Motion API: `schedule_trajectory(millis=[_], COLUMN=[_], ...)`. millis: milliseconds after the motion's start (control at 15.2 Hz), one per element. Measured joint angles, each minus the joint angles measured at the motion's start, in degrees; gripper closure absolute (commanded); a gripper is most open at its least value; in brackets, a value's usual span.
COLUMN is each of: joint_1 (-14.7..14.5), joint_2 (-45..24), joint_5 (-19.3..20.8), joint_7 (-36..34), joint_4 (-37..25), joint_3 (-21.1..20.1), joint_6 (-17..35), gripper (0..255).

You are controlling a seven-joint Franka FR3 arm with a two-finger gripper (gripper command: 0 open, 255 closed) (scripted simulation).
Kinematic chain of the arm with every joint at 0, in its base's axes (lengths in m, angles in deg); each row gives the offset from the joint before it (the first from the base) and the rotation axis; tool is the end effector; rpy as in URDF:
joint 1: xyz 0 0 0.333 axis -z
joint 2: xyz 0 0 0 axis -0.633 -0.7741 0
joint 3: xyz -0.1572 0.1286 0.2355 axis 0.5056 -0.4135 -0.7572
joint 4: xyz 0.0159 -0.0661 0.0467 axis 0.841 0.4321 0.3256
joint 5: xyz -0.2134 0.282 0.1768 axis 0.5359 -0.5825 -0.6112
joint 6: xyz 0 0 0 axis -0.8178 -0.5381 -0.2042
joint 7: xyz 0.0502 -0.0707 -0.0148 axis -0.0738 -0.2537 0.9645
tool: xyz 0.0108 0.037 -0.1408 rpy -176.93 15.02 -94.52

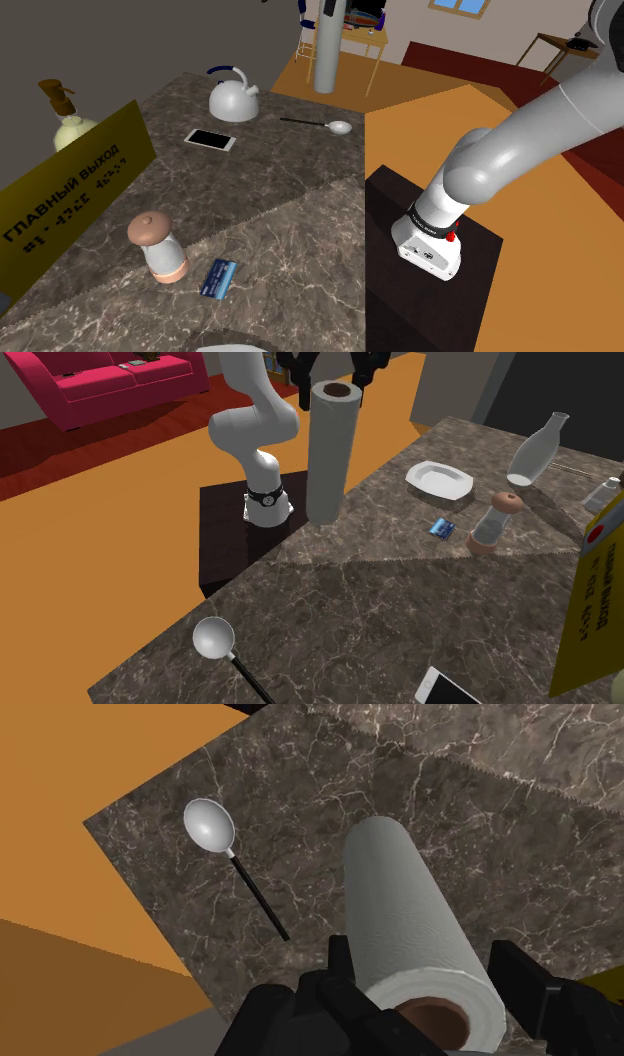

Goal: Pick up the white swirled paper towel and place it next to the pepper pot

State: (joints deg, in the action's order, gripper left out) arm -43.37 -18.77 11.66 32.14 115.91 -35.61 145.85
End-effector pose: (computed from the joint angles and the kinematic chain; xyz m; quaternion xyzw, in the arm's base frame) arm 0.4199 0.0753 0.6537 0.9986 0.0176 0.0363 0.0339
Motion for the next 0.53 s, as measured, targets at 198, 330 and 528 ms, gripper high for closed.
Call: schedule_trajectory(millis=[198, 330, 528], joint_1=[-1.21, -2.06, -3.27], joint_2=[1.17, 1.86, 2.57], joint_5=[-0.94, -1.68, -2.79], joint_7=[-3.77, -6.51, -10.51], joint_4=[0.23, 0.86, 1.43], joint_3=[-2.71, -4.7, -7.6], joint_6=[-1.12, -1.28, -1.5], gripper=[255, 255, 255])
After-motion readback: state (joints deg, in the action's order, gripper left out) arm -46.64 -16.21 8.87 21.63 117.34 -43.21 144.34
